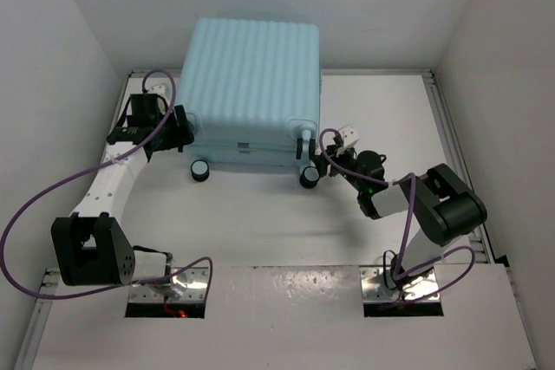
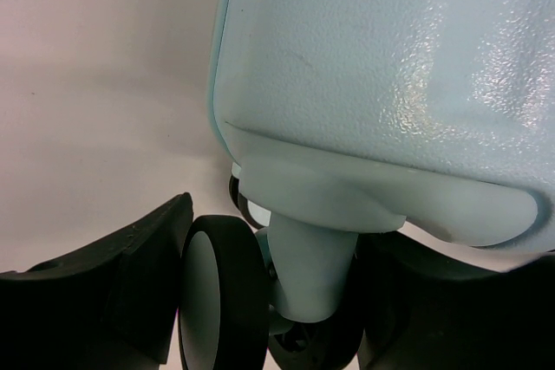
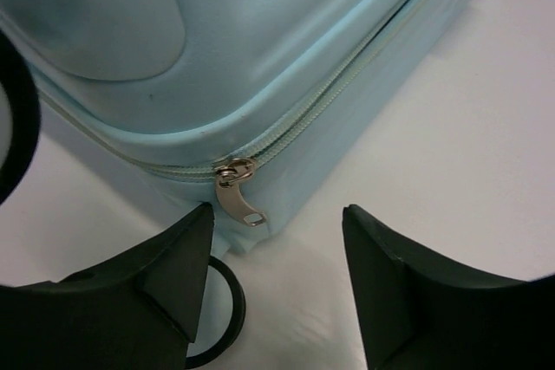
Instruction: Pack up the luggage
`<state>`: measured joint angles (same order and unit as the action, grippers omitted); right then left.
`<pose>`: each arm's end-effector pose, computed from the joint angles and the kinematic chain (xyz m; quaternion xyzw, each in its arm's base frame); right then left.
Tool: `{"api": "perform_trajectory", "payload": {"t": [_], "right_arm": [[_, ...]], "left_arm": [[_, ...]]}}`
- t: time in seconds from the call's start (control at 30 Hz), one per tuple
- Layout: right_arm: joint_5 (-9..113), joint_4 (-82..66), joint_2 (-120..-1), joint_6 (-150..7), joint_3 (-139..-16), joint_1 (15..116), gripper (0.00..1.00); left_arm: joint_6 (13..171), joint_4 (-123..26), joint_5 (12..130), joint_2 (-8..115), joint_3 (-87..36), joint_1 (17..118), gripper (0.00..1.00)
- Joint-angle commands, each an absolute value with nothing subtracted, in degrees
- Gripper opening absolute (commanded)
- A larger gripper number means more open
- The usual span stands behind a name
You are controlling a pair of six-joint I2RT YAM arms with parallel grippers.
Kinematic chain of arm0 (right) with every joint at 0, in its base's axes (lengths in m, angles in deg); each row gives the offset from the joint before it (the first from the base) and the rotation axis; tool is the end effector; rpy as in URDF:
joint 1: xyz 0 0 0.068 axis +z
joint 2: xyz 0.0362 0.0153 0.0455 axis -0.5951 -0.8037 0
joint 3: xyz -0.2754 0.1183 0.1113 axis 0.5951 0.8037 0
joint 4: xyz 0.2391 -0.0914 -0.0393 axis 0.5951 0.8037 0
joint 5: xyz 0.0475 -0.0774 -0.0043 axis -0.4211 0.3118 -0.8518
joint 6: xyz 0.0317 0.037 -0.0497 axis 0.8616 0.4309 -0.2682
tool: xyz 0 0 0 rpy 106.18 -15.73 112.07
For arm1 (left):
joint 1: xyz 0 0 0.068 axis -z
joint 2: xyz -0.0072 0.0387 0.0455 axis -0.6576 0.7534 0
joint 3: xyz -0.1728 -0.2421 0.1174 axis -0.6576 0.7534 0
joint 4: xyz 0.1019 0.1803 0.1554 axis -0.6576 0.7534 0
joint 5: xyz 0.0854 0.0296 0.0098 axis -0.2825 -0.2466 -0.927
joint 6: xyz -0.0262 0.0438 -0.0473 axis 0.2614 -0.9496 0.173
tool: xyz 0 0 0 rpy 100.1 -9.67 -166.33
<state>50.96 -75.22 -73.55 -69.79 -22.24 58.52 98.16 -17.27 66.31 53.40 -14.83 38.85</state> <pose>0.2718 0.1185 0.1904 -0.1340 0.7404 0.2260 0.6187 0.2863 0.0077 0.3260 -0.1493 0.9056 -0.0844 0.3880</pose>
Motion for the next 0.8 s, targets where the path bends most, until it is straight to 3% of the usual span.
{"api": "perform_trajectory", "payload": {"t": [0.0, 0.07, 0.17, 0.3, 0.5, 0.77], "right_arm": [[47.7, -82.02, -75.0, -72.16, -24.75, 58.84, 0.6], [46.73, -83.77, -75.97, -72.95, -25.19, 58.49, 0.56], [42.87, -86.23, -77.28, -74.28, -25.89, 57.88, 0.44], [39.96, -89.05, -77.81, -76.3, -26.24, 57.26, 0.2], [40.74, -91.78, -76.85, -77.36, -25.89, 56.82, 0.0], [51.55, -87.04, -73.77, -69.1, -27.3, 51.55, 0.0]], "left_arm": [[99.59, -12.97, 59.37, 55.09, -11.59, 37.69, 0.26], [99.59, -12.97, 59.37, 55.09, -11.59, 37.69, 0.26], [99.59, -12.97, 59.37, 55.09, -11.06, 37.69, 0.26], [99.59, -12.97, 59.37, 55.09, -11.06, 37.69, 0.26], [99.59, -12.97, 58.85, 55.09, -11.06, 37.69, 0.26], [99.59, -12.97, 58.23, 54.56, -10.0, 37.69, 0.26]]}}
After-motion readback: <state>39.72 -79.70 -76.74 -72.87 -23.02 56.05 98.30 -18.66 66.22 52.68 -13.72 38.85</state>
